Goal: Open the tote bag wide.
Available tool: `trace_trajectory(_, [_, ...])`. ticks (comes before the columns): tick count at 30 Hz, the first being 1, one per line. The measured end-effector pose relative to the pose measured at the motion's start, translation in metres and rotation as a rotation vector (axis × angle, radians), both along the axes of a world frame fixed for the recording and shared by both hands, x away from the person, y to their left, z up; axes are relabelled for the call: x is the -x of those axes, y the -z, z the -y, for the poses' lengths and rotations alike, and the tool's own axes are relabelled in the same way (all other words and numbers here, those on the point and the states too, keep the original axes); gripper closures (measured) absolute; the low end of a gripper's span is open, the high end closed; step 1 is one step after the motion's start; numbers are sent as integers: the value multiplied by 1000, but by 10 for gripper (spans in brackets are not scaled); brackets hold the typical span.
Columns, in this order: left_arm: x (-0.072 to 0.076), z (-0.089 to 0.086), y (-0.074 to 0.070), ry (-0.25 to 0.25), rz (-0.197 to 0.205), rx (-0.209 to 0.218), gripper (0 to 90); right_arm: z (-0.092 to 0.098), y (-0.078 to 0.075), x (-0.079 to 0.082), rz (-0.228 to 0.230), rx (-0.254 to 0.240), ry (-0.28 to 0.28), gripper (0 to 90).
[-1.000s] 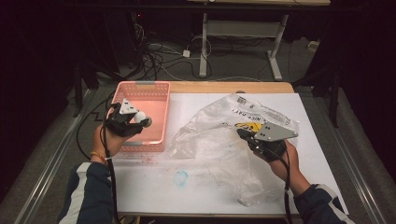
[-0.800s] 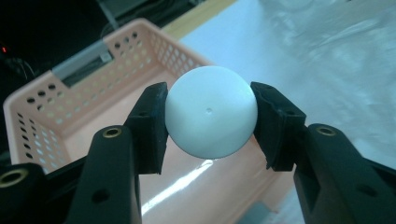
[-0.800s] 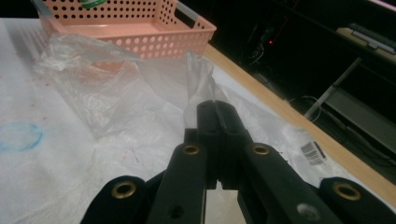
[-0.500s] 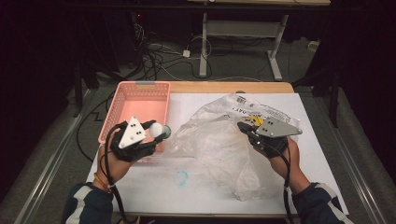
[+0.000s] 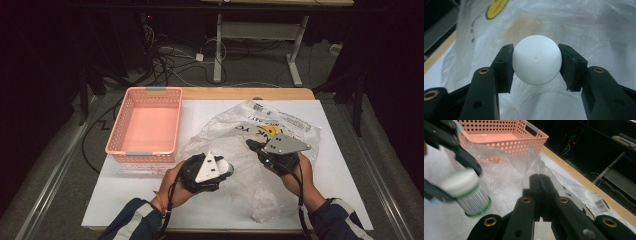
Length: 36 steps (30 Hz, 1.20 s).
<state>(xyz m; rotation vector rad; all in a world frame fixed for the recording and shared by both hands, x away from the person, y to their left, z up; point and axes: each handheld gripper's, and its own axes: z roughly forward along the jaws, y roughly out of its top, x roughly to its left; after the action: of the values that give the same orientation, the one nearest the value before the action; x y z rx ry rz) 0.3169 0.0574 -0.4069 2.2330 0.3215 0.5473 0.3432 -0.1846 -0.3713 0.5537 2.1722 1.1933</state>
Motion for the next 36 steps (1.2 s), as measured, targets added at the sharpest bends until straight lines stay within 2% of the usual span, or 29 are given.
trace_trajectory(6, [-14, 22, 14, 9, -28, -8, 480, 1, 7, -2, -22, 7, -5, 900])
trace_trajectory(13, [-37, 44, 33, -19, -57, -41, 480, 0, 13, -2, -40, 18, -13, 900])
trace_trajectory(16, [-41, 48, 38, -23, -57, -48, 480, 0, 15, -2, -46, 24, -15, 900])
trace_trajectory(17, [-44, 52, 41, -45, -52, -50, 479, -1, 17, -3, -53, 25, -15, 900])
trace_trajectory(18, [-44, 52, 41, -45, -52, -50, 478, -1, 17, -3, -53, 25, -15, 900])
trace_trajectory(20, [-47, 53, 43, -55, -70, -44, 476, -1, 20, -3, -63, 31, -18, 900])
trace_trajectory(22, [-47, 54, 44, -62, -63, -53, 464, -1, 21, -3, -63, 39, -21, 900])
trace_trajectory(23, [-45, 52, 41, -63, -62, -39, 433, -1, 21, -4, -64, 43, -21, 900])
trace_trajectory(24, [-43, 50, 38, -65, -43, -28, 403, -1, 22, -4, -67, 40, -20, 900])
trace_trajectory(28, [-36, 44, 27, -47, -13, -20, 371, 1, 22, -4, -70, 46, -25, 900])
trace_trajectory(30, [-26, 37, 17, -34, 5, -10, 354, 4, 22, -5, -71, 43, -17, 900])
trace_trajectory(32, [-13, 27, 8, -13, 34, -12, 343, 6, 22, -6, -78, 38, -8, 900])
trace_trajectory(34, [-3, 12, -1, 15, 46, -13, 324, 9, 22, -7, -79, 43, -1, 900])
trace_trajectory(36, [5, -7, -8, -29, 73, 20, 303, 11, 21, -9, -83, 36, 12, 900])
